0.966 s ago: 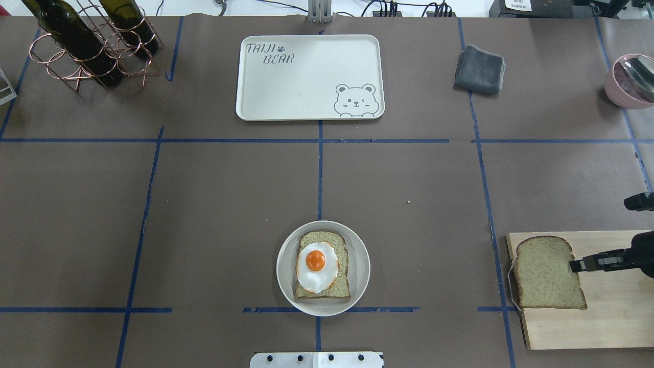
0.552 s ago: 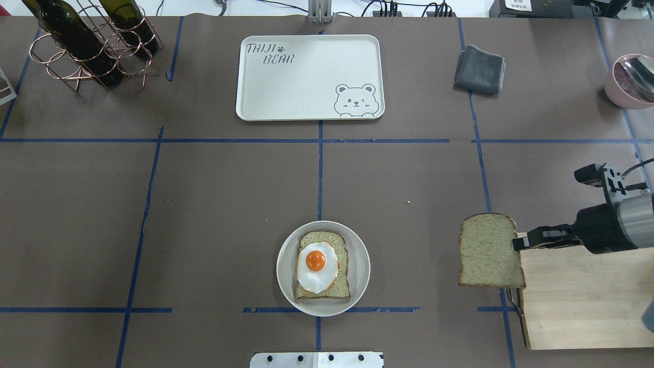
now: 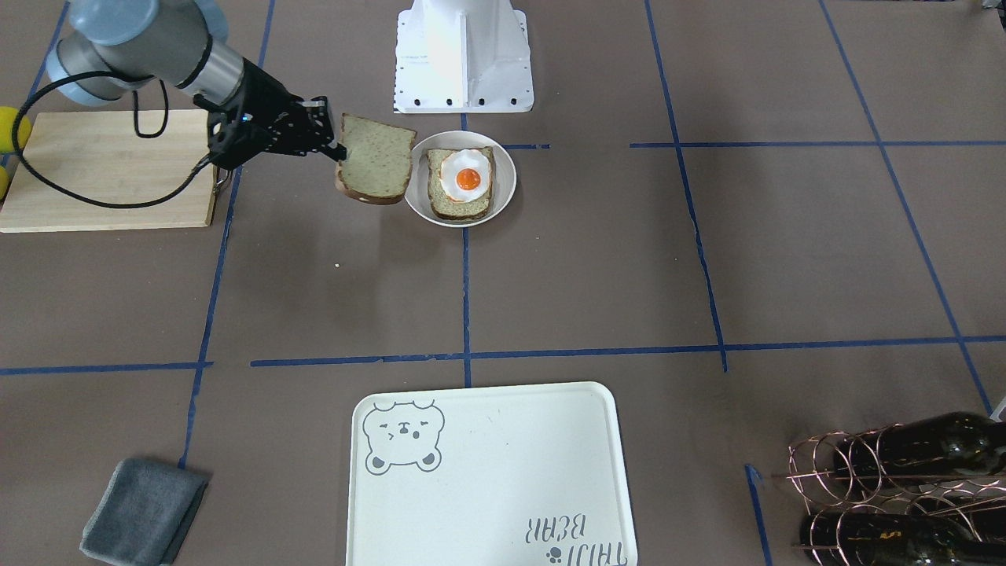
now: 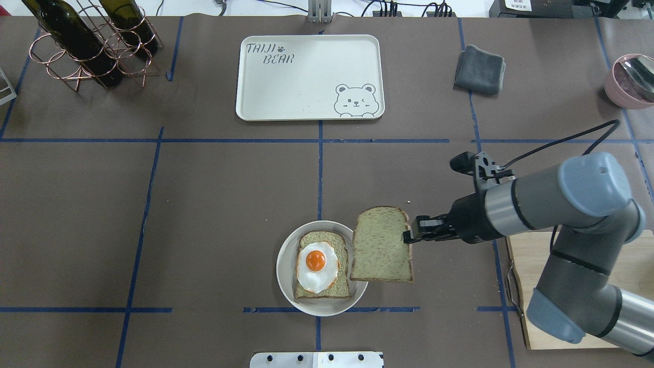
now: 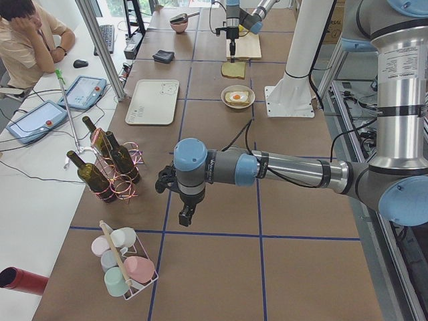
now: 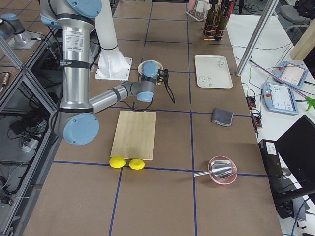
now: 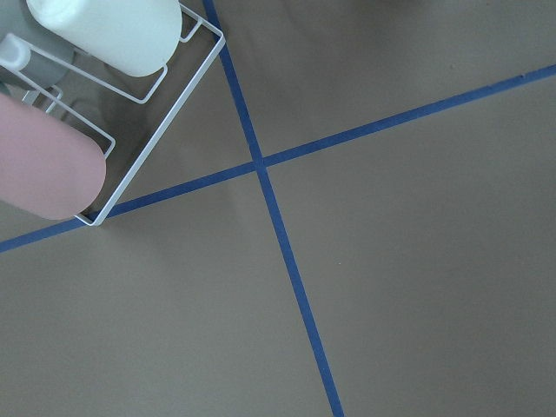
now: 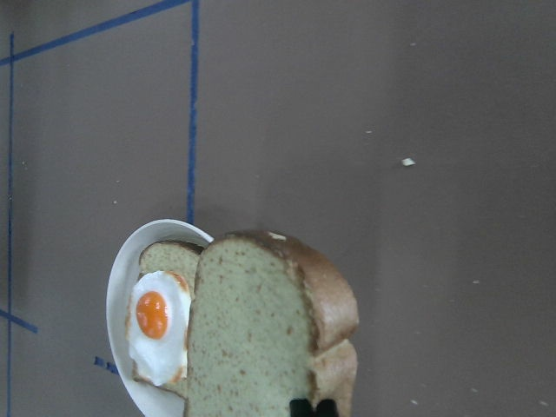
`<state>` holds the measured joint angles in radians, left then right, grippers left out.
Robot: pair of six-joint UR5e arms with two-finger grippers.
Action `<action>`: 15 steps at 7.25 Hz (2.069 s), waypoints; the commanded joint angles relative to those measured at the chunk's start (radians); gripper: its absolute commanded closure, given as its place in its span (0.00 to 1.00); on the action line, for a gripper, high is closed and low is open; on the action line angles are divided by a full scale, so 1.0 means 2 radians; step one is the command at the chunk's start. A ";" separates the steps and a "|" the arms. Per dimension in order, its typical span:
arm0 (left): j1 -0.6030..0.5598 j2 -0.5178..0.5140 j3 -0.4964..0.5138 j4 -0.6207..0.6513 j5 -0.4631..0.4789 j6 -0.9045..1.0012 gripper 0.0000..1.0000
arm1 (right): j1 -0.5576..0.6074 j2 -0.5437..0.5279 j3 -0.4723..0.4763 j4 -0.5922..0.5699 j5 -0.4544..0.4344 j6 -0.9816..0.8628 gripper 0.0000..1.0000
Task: Make sandwich and place on tray
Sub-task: 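Lift the bread slice with the right gripper and carry it toward the plate, then lay the bread slice on top of the egg toast with the right gripper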
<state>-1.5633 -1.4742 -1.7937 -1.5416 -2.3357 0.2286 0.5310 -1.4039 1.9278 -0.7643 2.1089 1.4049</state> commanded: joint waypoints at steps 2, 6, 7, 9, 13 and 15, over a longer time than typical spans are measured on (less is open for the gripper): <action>0.000 0.000 0.004 -0.001 0.000 0.001 0.00 | -0.058 0.084 -0.049 -0.030 -0.064 0.001 1.00; 0.000 -0.001 0.006 -0.002 0.000 0.000 0.00 | -0.065 0.098 -0.067 -0.032 -0.073 0.001 1.00; 0.000 -0.002 0.005 -0.001 0.000 0.000 0.00 | -0.070 0.096 -0.068 -0.032 -0.083 0.001 1.00; 0.000 -0.002 0.005 -0.001 0.000 0.000 0.00 | -0.074 0.098 -0.081 -0.033 -0.088 0.001 0.66; 0.000 -0.003 0.003 0.000 -0.001 0.000 0.00 | -0.060 0.098 -0.076 -0.069 -0.087 -0.001 0.00; 0.002 -0.011 -0.001 -0.008 -0.001 -0.001 0.00 | 0.016 0.098 -0.069 -0.141 -0.019 -0.045 0.00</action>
<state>-1.5621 -1.4864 -1.7924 -1.5472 -2.3377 0.2282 0.4768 -1.2089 1.7843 -0.9690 1.9911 1.3725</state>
